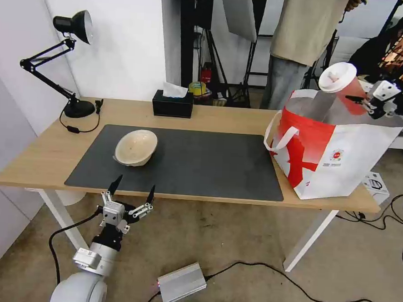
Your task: Pick up the trash from the table and place it into the takeout bag.
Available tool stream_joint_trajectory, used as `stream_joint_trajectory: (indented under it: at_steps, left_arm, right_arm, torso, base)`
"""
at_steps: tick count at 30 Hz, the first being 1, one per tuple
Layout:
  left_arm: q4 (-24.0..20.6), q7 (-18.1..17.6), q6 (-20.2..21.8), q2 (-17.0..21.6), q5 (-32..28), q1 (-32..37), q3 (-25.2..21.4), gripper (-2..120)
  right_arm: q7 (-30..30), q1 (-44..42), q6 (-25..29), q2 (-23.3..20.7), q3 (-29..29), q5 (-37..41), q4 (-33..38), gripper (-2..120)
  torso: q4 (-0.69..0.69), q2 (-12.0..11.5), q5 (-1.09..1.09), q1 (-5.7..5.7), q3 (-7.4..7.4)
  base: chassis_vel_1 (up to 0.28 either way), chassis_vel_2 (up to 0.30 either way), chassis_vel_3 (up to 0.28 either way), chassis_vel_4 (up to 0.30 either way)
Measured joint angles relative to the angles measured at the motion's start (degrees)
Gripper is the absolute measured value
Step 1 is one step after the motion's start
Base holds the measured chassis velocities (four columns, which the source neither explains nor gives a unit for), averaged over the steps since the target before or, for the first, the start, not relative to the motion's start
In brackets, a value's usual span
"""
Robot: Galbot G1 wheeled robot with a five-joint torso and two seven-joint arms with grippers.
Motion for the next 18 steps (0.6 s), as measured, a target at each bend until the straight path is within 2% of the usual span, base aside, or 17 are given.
stream_joint_trajectory:
  at_steps: [8,18]
  left_arm:
    - [-0.1,0.1,-0.1,-0.5,0.1,0.3,-0.4,100]
    - [0.2,0.1,-0.8,-0.7,0.0,0.3,-0.7,100]
  right_arm:
    - [-1.8,5.6,1.1,3.2,-4.7,-3.9,-4.4,2]
    - [-3.8,7.4,3.5,3.5,-6.0,-6.2,-6.8,2]
  torso:
    - [0.00,0.0,0.00,0.00,0.00]
    - [-0.01,0.0,0.01,0.00,0.00]
  base:
    - [0.000,0.000,0.000,0.000]
    - [0.000,0.000,0.000,0.000]
